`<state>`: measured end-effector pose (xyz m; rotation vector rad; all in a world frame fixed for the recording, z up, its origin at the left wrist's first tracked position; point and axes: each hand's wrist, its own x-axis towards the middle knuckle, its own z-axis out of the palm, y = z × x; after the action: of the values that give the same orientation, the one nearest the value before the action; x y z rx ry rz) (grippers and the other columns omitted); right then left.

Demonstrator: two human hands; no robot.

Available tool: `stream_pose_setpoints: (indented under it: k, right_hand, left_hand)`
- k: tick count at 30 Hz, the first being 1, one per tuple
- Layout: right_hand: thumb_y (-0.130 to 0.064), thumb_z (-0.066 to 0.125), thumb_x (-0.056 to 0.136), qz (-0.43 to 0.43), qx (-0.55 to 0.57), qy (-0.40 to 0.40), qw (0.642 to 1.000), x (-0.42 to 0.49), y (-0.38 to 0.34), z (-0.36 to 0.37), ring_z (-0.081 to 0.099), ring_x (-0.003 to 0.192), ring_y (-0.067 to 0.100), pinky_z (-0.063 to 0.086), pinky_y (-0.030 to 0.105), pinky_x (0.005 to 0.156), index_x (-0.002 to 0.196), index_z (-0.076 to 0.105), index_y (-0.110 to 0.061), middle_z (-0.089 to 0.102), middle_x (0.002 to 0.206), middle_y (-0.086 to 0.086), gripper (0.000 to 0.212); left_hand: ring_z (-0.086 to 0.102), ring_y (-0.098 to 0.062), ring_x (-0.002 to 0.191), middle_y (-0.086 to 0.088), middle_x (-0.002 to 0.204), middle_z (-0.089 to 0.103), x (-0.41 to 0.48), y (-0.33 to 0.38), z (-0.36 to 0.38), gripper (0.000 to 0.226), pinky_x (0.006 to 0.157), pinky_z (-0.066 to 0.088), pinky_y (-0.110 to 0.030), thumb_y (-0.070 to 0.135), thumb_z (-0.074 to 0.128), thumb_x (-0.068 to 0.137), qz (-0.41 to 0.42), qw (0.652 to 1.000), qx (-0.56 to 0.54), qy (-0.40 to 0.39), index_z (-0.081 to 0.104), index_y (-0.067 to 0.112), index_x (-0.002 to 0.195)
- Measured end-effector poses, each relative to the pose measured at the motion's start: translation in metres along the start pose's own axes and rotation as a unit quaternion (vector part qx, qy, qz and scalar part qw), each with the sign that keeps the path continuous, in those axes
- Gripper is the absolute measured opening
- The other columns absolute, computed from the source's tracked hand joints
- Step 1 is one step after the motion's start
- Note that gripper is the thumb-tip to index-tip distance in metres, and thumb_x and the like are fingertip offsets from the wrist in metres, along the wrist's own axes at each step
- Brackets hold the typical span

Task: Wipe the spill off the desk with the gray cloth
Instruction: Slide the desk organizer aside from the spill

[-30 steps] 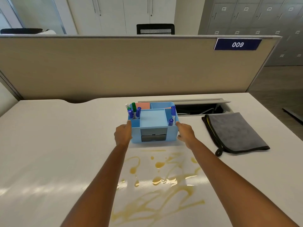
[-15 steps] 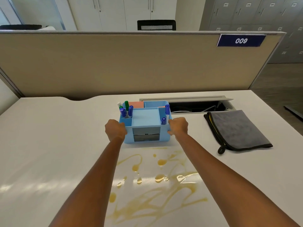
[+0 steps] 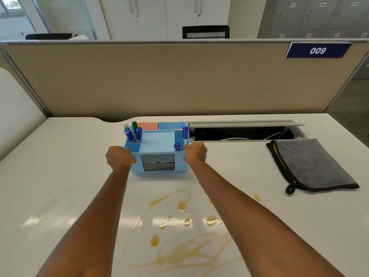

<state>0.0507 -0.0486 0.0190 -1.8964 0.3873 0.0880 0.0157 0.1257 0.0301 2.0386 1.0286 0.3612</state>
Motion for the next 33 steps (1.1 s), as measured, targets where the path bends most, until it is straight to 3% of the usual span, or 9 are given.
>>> stream_pose_setpoints:
  k: [3,7,11,16,19,24,28,30,33]
  right_hand:
    - [-0.011,0.057,0.089,0.0,0.007,-0.006,1.0,-0.001,-0.003,0.013,0.063,0.102,0.04,0.056,0.047,0.085,0.109,0.058,0.007,0.064,0.116,0.024,0.026]
    - [-0.014,0.056,0.091,-0.003,0.009,-0.011,1.0,-0.002,-0.008,0.022,0.063,0.105,0.037,0.056,0.042,0.085,0.115,0.054,0.005,0.061,0.123,0.022,0.03]
    - [-0.016,0.056,0.092,-0.007,0.005,-0.014,1.0,0.0,-0.01,0.028,0.061,0.11,0.035,0.055,0.038,0.085,0.118,0.051,0.004,0.059,0.127,0.021,0.033]
    - [-0.016,0.055,0.092,-0.002,0.003,-0.022,1.0,0.001,-0.008,0.034,0.061,0.11,0.035,0.055,0.039,0.086,0.119,0.051,0.003,0.059,0.127,0.021,0.034]
    - [-0.016,0.055,0.092,-0.008,-0.004,-0.027,1.0,0.004,-0.008,0.036,0.062,0.108,0.035,0.055,0.038,0.084,0.117,0.054,0.004,0.06,0.125,0.021,0.032]
    - [-0.017,0.055,0.092,-0.019,-0.023,-0.039,0.999,0.005,-0.009,0.034,0.06,0.111,0.033,0.055,0.036,0.083,0.118,0.052,0.003,0.059,0.127,0.02,0.033]
    - [-0.015,0.045,0.095,-0.088,-0.07,-0.065,0.991,0.006,0.003,0.016,0.058,0.088,0.025,0.044,0.023,0.056,0.08,0.062,0.001,0.066,0.108,0.023,0.027]
    - [-0.02,0.044,0.096,-0.131,-0.108,-0.07,0.983,0.002,0.017,-0.004,0.056,0.094,0.023,0.047,0.026,0.074,0.098,0.064,0.004,0.066,0.106,0.017,0.031]
    - [-0.021,0.048,0.095,-0.183,-0.17,-0.04,0.968,0.004,0.044,-0.046,0.048,0.125,0.027,0.035,0.03,0.104,0.128,0.053,-0.003,0.056,0.132,0.015,0.038]
  left_hand:
    - [0.049,-0.029,0.077,-0.027,0.091,0.06,0.01,-0.005,-0.004,0.015,0.076,0.046,-0.039,0.003,0.062,0.082,-0.01,1.0,-0.006,0.007,0.062,-0.012,0.079]
    - [0.057,-0.034,0.084,-0.028,0.11,0.065,0.017,-0.007,-0.005,0.027,0.089,0.049,-0.041,0.004,0.063,0.081,-0.023,0.999,-0.026,0.015,0.061,-0.014,0.102]
    - [0.061,-0.041,0.102,-0.028,0.113,0.064,0.023,-0.011,-0.004,0.027,0.09,0.049,-0.041,0.003,0.063,0.081,-0.036,0.998,-0.043,0.014,0.061,-0.013,0.102]
    - [0.059,-0.037,0.089,-0.029,0.113,0.064,0.03,-0.014,-0.002,0.028,0.084,0.049,-0.04,0.002,0.066,0.078,-0.048,0.997,-0.051,0.014,0.06,-0.013,0.101]
    - [0.061,-0.041,0.099,-0.028,0.115,0.063,0.032,-0.017,-0.001,0.03,0.091,0.049,-0.042,0.003,0.065,0.079,-0.058,0.996,-0.061,0.015,0.059,-0.012,0.104]
    - [0.06,-0.041,0.098,-0.029,0.116,0.063,0.028,-0.018,-0.002,0.026,0.086,0.049,-0.042,0.003,0.058,0.084,-0.058,0.995,-0.079,0.019,0.059,-0.012,0.105]
    - [0.054,-0.044,0.112,-0.03,0.124,0.058,0.012,-0.023,-0.001,0.031,0.096,0.045,-0.048,0.006,0.042,0.092,0.004,0.998,-0.046,0.049,0.053,-0.008,0.118]
    - [0.046,-0.042,0.124,-0.026,0.137,0.047,-0.003,-0.029,0.003,0.039,0.104,0.038,-0.05,0.009,0.037,0.095,0.057,0.996,-0.029,0.056,0.039,0.0,0.133]
    - [0.043,-0.042,0.125,-0.021,0.144,0.038,-0.031,-0.047,0.009,0.05,0.1,0.039,-0.054,0.015,0.039,0.095,0.12,0.992,-0.016,0.038,0.024,0.009,0.142]
